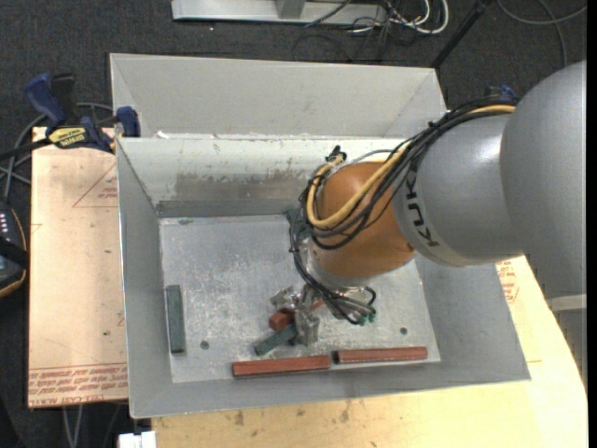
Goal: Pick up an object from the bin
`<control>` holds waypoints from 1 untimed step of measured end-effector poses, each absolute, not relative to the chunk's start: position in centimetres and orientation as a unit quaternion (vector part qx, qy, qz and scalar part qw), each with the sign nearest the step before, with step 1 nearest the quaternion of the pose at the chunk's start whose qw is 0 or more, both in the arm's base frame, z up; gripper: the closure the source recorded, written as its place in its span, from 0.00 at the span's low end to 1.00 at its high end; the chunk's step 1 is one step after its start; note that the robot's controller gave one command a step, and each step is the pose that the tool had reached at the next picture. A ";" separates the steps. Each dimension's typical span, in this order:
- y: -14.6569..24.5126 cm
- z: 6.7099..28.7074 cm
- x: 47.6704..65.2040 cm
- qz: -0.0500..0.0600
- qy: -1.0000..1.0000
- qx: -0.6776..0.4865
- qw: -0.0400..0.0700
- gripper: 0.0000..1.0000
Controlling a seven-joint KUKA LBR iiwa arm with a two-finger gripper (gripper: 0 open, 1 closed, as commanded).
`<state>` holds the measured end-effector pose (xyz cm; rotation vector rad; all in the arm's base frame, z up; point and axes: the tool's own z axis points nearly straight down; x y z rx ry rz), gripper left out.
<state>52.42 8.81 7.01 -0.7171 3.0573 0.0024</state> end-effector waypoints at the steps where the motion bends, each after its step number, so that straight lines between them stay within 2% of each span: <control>1: 8.3 22.0 54.9 0.000 0.978 -0.209 0.006 1.00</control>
Offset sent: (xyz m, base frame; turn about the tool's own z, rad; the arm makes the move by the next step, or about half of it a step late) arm 0.0219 -0.0053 0.1456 0.0368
